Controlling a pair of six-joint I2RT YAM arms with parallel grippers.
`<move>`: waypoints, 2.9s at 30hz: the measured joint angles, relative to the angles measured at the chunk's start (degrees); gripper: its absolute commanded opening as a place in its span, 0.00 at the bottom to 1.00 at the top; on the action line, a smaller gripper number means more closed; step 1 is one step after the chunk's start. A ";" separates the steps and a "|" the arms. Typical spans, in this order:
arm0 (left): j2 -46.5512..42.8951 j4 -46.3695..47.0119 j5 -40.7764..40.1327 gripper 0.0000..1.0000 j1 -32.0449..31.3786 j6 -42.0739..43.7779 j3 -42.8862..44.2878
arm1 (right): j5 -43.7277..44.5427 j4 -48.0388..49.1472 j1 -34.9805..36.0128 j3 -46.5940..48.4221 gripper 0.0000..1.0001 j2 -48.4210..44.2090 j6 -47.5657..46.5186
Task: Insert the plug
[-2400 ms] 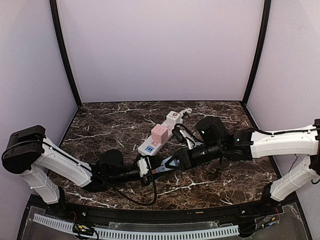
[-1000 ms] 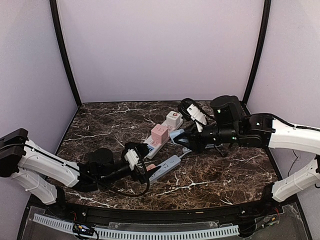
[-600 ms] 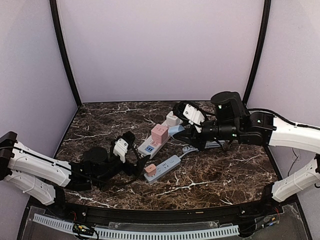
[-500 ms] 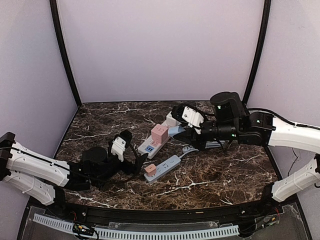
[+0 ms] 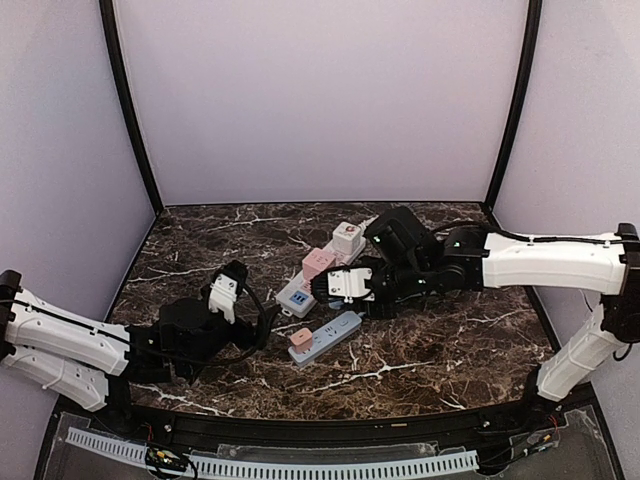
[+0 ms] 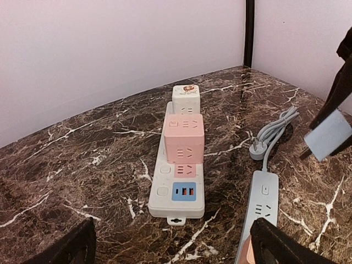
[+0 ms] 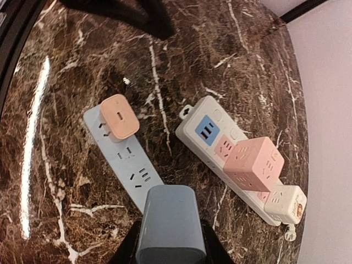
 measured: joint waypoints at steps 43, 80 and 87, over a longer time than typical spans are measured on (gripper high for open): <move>-1.88 4.20 -7.67 0.99 4.55 -2.25 -7.41 | -7.43 -26.95 -4.87 27.58 0.00 26.71 -18.29; -3.13 5.64 -6.43 0.99 5.16 -2.29 -8.68 | -7.21 -31.45 -4.13 33.88 0.00 34.64 -20.81; -3.45 5.64 -6.43 0.99 5.16 -2.29 -8.85 | -7.19 -31.45 -3.52 33.99 0.00 34.75 -20.85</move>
